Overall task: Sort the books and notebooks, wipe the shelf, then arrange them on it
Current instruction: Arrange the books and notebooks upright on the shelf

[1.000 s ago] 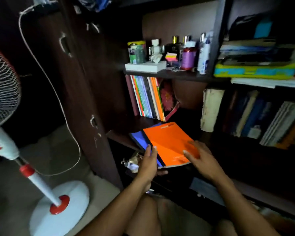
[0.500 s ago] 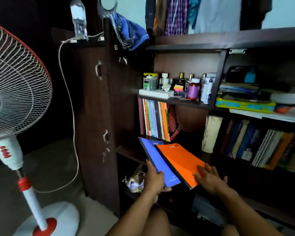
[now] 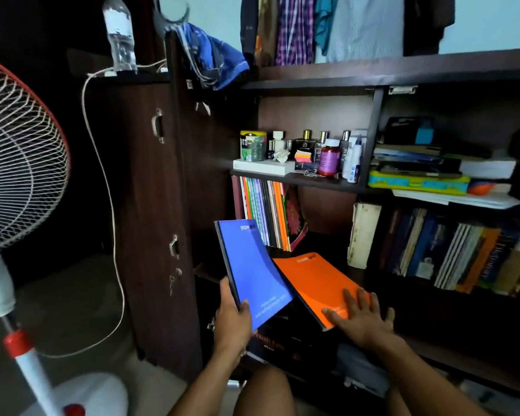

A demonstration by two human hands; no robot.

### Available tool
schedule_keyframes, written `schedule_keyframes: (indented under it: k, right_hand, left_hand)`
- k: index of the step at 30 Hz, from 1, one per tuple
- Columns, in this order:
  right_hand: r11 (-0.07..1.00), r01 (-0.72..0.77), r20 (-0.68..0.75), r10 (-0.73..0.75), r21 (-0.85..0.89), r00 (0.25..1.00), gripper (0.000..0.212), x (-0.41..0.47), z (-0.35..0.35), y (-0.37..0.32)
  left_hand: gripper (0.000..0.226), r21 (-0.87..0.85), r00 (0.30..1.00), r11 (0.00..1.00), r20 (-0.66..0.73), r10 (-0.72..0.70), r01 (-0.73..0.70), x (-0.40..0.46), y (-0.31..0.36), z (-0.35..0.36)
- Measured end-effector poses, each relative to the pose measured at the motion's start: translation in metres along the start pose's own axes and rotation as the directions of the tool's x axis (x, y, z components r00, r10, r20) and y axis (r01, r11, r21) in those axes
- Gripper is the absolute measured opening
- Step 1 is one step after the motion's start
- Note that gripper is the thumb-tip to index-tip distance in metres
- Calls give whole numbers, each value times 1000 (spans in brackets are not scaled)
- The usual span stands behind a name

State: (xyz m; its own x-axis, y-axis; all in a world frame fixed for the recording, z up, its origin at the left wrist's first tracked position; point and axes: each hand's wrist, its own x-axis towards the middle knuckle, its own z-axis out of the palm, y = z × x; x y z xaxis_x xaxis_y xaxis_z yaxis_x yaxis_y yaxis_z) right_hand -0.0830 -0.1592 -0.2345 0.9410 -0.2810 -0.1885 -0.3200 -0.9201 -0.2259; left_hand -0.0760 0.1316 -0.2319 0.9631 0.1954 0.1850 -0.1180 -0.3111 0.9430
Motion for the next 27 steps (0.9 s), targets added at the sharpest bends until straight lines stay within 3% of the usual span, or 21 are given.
schedule_keyframes:
  k: [3, 8, 10, 14, 20, 27]
  right_hand:
    - [1000, 19, 18, -19, -9, 1000, 99, 6, -1, -5]
    - [988, 142, 10, -142, -62, 990, 99, 22, -1, -3]
    - [971, 225, 42, -222, -82, 974, 98, 33, -3, -2]
    - [939, 334, 66, -329, -86, 942, 95, 54, -7, -9]
    - [924, 381, -47, -381, -12, 923, 88, 70, -8, -13]
    - [926, 375, -48, -377, -35, 925, 91, 76, -4, -13]
  left_hand:
    - [58, -4, 998, 999, -46, 40, -40, -1, 2, 3]
    - [59, 73, 948, 996, -308, 78, -58, 14, 6, -2]
    - [62, 63, 932, 995, -350, 91, -73, 31, 5, 0]
    - [73, 25, 932, 1000, -361, 26, -18, 74, 22, 21]
    - [77, 15, 929, 1000, -371, -7, 14, 165, 15, 48]
    - [61, -29, 944, 999, -328, -25, 16, 172, -10, 62]
